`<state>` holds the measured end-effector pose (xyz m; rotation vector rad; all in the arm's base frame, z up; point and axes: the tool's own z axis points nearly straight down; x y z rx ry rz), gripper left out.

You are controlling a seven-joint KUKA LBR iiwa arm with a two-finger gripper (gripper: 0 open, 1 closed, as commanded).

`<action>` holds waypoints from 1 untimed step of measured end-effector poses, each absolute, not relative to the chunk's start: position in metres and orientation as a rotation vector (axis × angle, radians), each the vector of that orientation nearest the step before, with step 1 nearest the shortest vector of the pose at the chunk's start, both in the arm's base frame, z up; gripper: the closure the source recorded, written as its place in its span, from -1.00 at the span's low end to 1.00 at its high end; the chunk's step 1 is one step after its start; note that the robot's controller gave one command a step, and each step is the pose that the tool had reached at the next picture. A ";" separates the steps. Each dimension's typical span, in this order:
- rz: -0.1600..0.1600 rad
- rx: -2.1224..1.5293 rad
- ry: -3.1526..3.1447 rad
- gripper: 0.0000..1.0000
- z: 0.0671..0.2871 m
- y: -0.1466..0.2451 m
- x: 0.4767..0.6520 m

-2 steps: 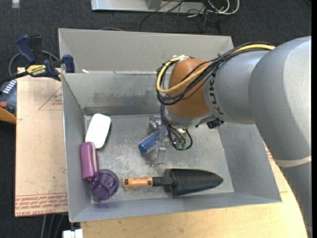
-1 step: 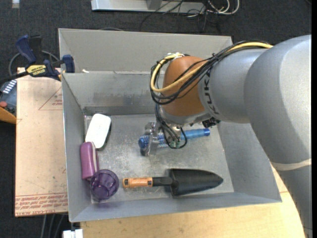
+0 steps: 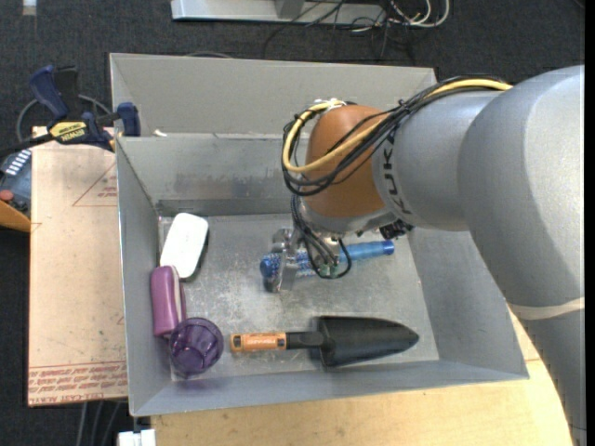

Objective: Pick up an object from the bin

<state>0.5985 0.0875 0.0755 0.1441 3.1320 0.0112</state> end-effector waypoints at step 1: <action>0.011 0.126 3.138 1.00 0.170 0.082 0.581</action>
Offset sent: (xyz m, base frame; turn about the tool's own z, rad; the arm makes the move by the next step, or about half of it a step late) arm -0.0048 -0.0047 0.0880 -0.0031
